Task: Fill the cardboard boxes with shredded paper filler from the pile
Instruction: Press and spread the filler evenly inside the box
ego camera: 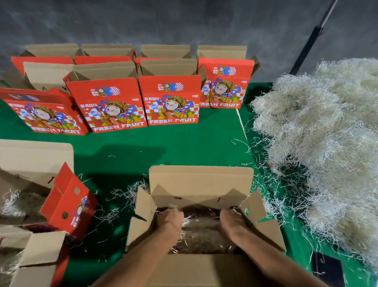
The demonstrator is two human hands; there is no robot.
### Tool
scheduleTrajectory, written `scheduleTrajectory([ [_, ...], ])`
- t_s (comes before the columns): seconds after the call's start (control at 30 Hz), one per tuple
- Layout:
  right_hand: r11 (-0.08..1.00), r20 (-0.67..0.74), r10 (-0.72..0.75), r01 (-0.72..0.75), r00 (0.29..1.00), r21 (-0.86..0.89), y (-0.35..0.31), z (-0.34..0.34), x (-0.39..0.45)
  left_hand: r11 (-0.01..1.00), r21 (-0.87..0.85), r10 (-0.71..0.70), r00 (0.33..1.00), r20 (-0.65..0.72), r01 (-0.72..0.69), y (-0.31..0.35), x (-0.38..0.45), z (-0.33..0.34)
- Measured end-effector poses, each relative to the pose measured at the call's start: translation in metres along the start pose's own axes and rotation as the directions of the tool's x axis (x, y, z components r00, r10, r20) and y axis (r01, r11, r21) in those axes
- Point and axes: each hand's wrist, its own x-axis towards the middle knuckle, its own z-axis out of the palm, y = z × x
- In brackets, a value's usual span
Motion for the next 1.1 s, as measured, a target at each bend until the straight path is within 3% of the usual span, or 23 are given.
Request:
scheduleTrajectory([
  [0.23,0.973,0.013,-0.186,0.186,0.983,-0.136,-0.012,-0.030,-0.013,0.986,0.125,0.109,0.993,0.049,-0.114,-0.012,-0.003,-0.020],
  [0.33,0.931,-0.021,-0.300,0.287,0.954,-0.226,-0.010,-0.046,-0.023,0.970,0.128,0.216,0.973,-0.078,-0.205,-0.012,-0.014,-0.038],
  [0.43,0.851,-0.111,-0.462,0.405,0.880,-0.335,-0.020,-0.059,-0.027,0.943,0.152,0.325,0.922,-0.210,-0.297,-0.002,-0.022,-0.050],
  [0.57,0.792,0.092,-0.533,0.534,0.841,-0.297,-0.021,-0.048,-0.024,0.916,0.085,0.396,0.918,-0.016,-0.393,0.008,-0.016,-0.044],
  [0.63,0.750,0.173,-0.597,0.622,0.783,-0.226,-0.017,-0.037,-0.023,0.913,0.044,0.402,0.914,0.055,-0.405,0.009,-0.009,-0.031],
  [0.77,0.751,0.308,-0.521,0.599,0.796,-0.277,-0.026,-0.020,-0.008,0.900,-0.001,0.432,0.890,0.149,-0.436,0.006,0.004,-0.008],
  [0.9,0.666,0.290,-0.552,0.622,0.782,-0.411,-0.018,-0.001,0.006,0.932,-0.121,0.361,0.897,0.253,-0.341,0.008,0.012,-0.001],
  [0.97,0.696,0.253,-0.533,0.589,0.807,-0.412,-0.015,0.006,0.011,0.946,-0.161,0.317,0.906,0.281,-0.281,0.009,0.017,0.003],
  [1.03,0.733,0.274,-0.473,0.546,0.838,-0.405,-0.014,0.008,0.017,0.952,-0.134,0.303,0.906,0.296,-0.275,0.008,0.022,0.005],
  [1.1,0.749,0.319,-0.404,0.511,0.857,-0.422,-0.012,0.010,0.021,0.954,-0.001,0.285,0.912,0.295,-0.298,0.004,0.026,0.006],
])
